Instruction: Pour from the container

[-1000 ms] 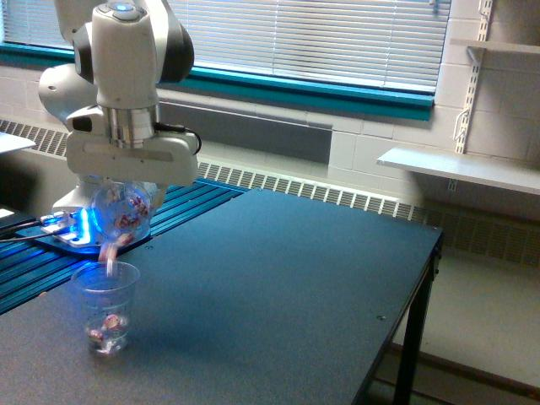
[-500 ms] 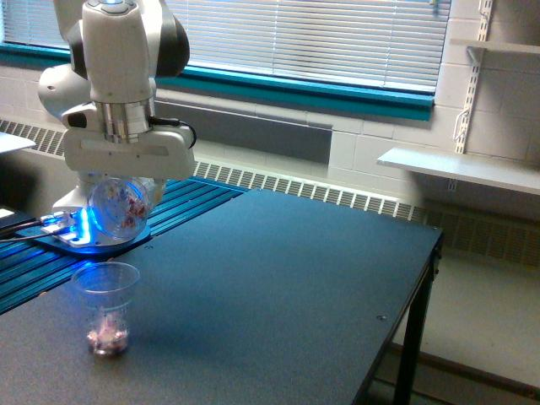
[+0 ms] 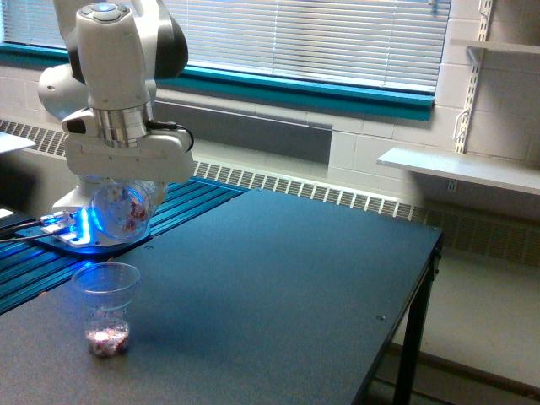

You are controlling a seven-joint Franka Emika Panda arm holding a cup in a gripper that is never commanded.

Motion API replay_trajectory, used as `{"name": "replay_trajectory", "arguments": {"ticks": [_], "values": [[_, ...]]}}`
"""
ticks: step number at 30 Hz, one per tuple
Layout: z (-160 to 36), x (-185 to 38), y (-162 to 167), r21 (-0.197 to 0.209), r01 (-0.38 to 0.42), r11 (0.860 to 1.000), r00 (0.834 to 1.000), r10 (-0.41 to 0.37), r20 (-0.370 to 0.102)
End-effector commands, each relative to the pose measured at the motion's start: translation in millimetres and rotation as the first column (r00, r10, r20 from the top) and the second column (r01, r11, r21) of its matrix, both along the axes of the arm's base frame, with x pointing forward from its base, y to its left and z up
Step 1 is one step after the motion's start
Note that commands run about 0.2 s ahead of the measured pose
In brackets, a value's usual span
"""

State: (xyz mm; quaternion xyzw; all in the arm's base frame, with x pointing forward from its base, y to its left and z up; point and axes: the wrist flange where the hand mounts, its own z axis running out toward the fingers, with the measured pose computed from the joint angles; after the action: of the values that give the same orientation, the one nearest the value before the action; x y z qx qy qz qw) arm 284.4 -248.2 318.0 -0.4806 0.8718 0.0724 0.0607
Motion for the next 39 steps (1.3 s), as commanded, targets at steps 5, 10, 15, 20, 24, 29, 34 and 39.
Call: {"name": "replay_trajectory", "arguments": {"ticks": [5,10,15,20,24,29,34,39], "values": [[-14.1,-3.0,0.0,0.076,-0.015,0.997,1.0,0.016,-0.005],[-13.2,-1.9,-3.9,0.069,0.002,0.998,1.0,-0.001,-0.014],[-7.7,1.7,-4.5,0.057,0.002,0.998,1.0,-0.001,-0.005],[-3.1,4.9,-3.3,0.054,-0.005,0.999,1.0,0.005,0.006],[-1.1,6.4,-2.4,0.054,-0.011,0.998,1.0,0.011,0.011],[-2.1,6.6,-0.9,0.052,-0.011,0.999,1.0,0.011,0.009],[-2.6,9.6,1.3,0.01,-0.014,1.0,1.0,0.014,-0.009],[-4.1,9.1,2.5,0.006,-0.009,1.0,1.0,0.009,-0.02]]}}
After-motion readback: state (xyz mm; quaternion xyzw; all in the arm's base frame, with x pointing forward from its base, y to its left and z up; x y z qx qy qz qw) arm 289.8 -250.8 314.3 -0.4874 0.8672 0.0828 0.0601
